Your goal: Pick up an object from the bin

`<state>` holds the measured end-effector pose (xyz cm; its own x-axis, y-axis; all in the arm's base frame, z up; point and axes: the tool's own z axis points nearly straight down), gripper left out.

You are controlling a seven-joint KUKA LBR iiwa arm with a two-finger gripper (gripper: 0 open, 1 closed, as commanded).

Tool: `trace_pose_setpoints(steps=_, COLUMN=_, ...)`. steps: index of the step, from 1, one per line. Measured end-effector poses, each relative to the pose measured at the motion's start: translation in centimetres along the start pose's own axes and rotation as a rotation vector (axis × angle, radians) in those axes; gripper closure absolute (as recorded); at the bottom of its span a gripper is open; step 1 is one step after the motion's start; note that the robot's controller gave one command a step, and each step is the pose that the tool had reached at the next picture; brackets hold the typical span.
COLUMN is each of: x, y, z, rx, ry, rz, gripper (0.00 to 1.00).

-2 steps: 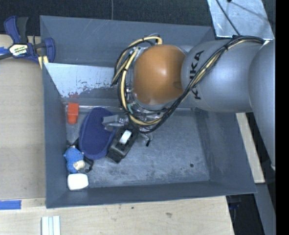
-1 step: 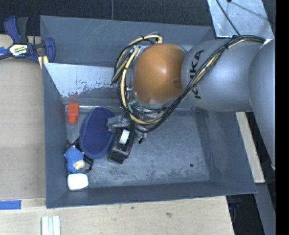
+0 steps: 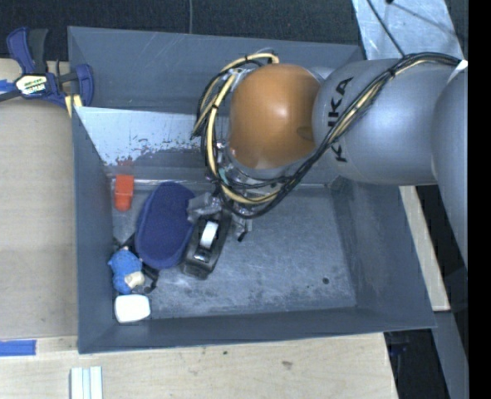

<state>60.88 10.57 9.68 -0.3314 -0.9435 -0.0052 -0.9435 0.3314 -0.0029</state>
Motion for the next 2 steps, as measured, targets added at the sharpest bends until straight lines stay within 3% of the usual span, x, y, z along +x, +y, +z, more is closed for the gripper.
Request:
trace_pose_setpoints(steps=1, x=0.0, y=0.0, z=-1.1, rx=-0.004, ry=0.002, rz=0.004, gripper=1.00)
trace_pose_setpoints(steps=2, x=-0.1, y=-0.1, z=-9.3, rx=0.003, ry=0.002, rz=0.007, gripper=1.00)
